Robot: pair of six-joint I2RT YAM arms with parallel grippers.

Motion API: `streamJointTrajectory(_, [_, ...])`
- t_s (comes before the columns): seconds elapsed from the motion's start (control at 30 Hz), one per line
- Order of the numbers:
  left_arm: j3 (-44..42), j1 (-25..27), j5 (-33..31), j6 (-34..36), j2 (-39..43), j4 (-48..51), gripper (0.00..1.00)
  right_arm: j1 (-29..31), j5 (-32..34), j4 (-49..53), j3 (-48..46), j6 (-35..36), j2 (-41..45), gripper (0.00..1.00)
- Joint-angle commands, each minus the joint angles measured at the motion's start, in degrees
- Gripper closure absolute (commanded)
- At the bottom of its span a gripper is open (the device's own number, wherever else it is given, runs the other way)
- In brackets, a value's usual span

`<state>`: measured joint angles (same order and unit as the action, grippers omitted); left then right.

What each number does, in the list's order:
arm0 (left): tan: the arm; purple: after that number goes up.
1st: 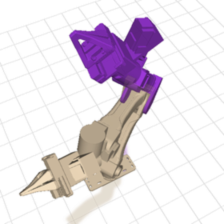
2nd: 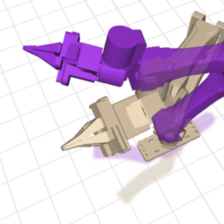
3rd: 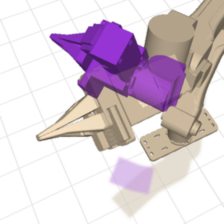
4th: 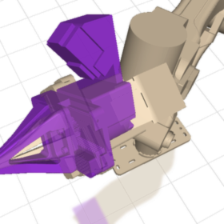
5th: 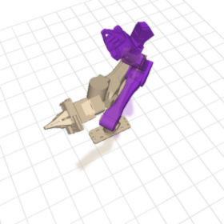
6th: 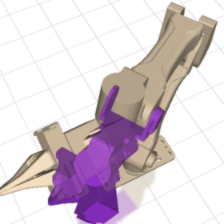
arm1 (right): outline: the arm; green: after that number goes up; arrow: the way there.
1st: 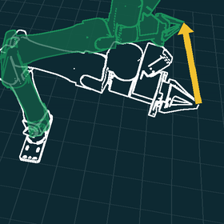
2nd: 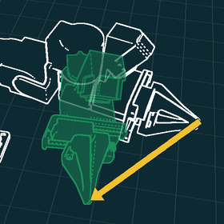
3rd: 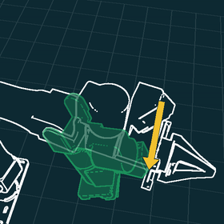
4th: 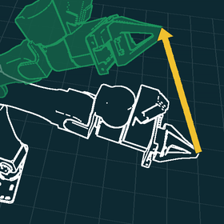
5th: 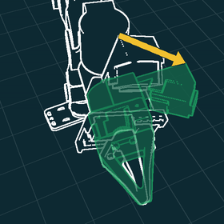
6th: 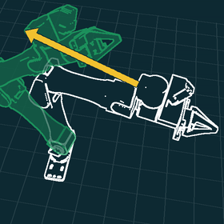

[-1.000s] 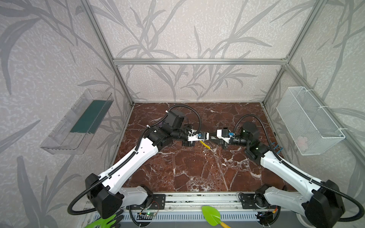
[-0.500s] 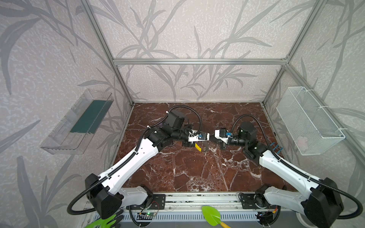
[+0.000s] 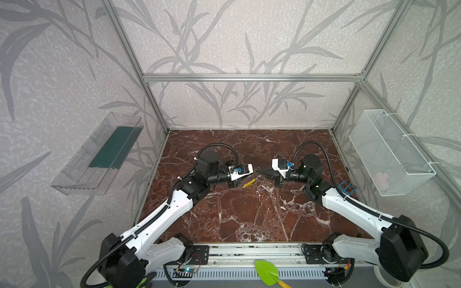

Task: Put the keys on the keyring

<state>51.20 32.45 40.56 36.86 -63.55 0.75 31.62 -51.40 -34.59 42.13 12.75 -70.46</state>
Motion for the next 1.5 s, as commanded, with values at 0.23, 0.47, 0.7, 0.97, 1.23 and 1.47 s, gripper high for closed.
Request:
streamJointTrajectory(0.23, [0.1, -0.4, 6.1, -5.5, 0.4, -7.6, 0.79, 0.1, -1.4, -4.2, 0.3, -1.4, 0.0, 1.00])
streamJointTrajectory(0.47, [0.9, -0.4, 7.0, -4.7, -0.6, -5.6, 0.84, 0.1, -1.5, -5.9, 0.1, -1.8, -0.2, 1.00])
streamJointTrajectory(0.7, [1.9, -0.3, 8.8, -3.6, -2.4, -6.6, 0.95, 0.2, -1.6, -6.9, -0.3, -2.2, 0.1, 1.00])
streamJointTrajectory(0.97, [2.3, -0.3, 8.3, -2.2, -2.6, -8.4, 1.00, 0.1, -0.6, -6.3, -1.1, -2.1, 0.7, 0.88])
streamJointTrajectory(1.23, [4.9, -0.4, 2.1, 12.6, -2.1, 3.8, 1.00, -4.5, 8.8, 0.9, -3.8, -3.2, 5.3, 0.56])
streamJointTrajectory(1.47, [4.7, -1.0, -4.4, 20.4, -1.6, 9.2, 1.00, -5.4, 24.5, 21.4, -4.2, -10.5, 7.8, 0.60])
